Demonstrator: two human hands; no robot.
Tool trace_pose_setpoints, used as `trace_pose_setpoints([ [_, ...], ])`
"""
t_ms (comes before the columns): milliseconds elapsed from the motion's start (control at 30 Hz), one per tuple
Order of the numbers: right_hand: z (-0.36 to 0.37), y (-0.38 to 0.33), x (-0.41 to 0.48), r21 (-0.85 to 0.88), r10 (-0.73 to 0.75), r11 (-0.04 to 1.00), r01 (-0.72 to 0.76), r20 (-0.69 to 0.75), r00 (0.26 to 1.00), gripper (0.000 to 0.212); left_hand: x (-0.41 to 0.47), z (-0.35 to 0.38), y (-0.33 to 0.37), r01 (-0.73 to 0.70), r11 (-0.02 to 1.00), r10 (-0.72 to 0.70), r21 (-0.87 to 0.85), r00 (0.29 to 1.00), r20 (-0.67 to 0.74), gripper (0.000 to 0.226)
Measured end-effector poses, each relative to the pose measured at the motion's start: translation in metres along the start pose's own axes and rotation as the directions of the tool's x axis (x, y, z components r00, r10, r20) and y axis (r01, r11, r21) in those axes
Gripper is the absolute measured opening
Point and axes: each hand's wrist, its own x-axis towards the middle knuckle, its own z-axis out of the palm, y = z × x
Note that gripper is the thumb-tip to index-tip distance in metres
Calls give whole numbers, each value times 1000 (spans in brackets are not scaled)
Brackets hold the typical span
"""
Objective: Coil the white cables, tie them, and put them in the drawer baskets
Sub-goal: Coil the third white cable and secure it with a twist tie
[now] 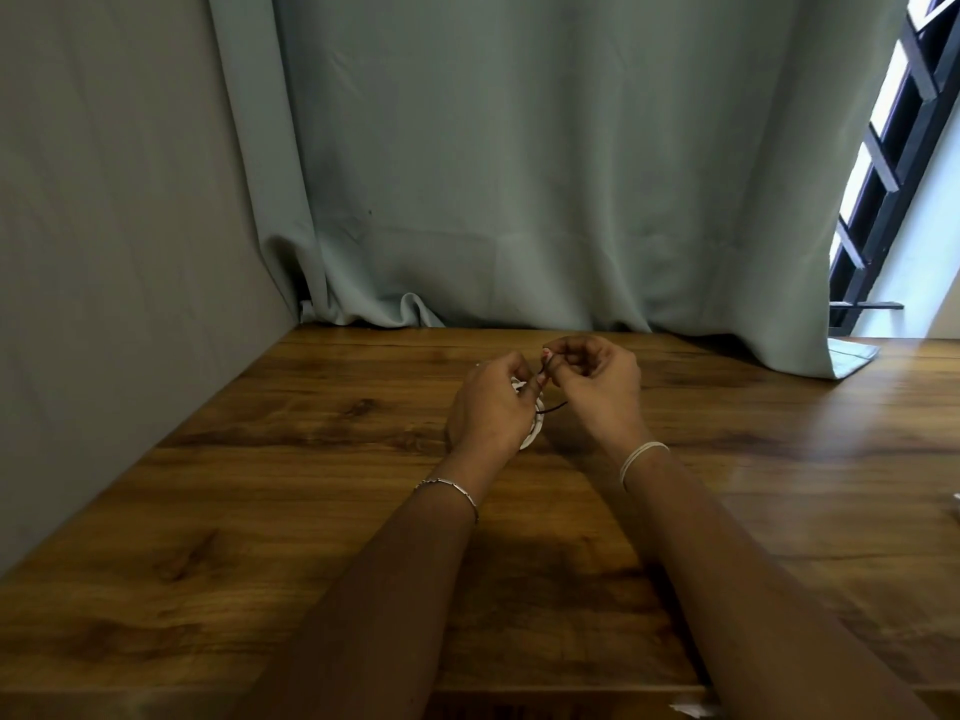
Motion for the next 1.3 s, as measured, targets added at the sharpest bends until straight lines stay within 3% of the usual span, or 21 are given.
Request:
trace_pose_setpoints([
  [467,1,-4,-4,40,-9,999,7,45,999,18,-1,-8,2,53,998,-54,-29,997,-49,8],
  [733,0,-5,-4,51,-6,999,5,21,1000,15,-5,-9,5,-75,993,82,88,994,-76,14],
  [867,-2,-6,-4,143,37,989,-43,49,998,10,-6,-8,5,-151,976,166,155,982,-93,10],
  [1100,-5,-10,-9,295,126,942,-157,120,985,4,-7,-9,4,-156,974,173,164,980,-99,6],
  [1300,-7,-13,-9,279,124,948,-153,116,985,6,-7,-8,3,-170,972,185,164,980,-79,10],
])
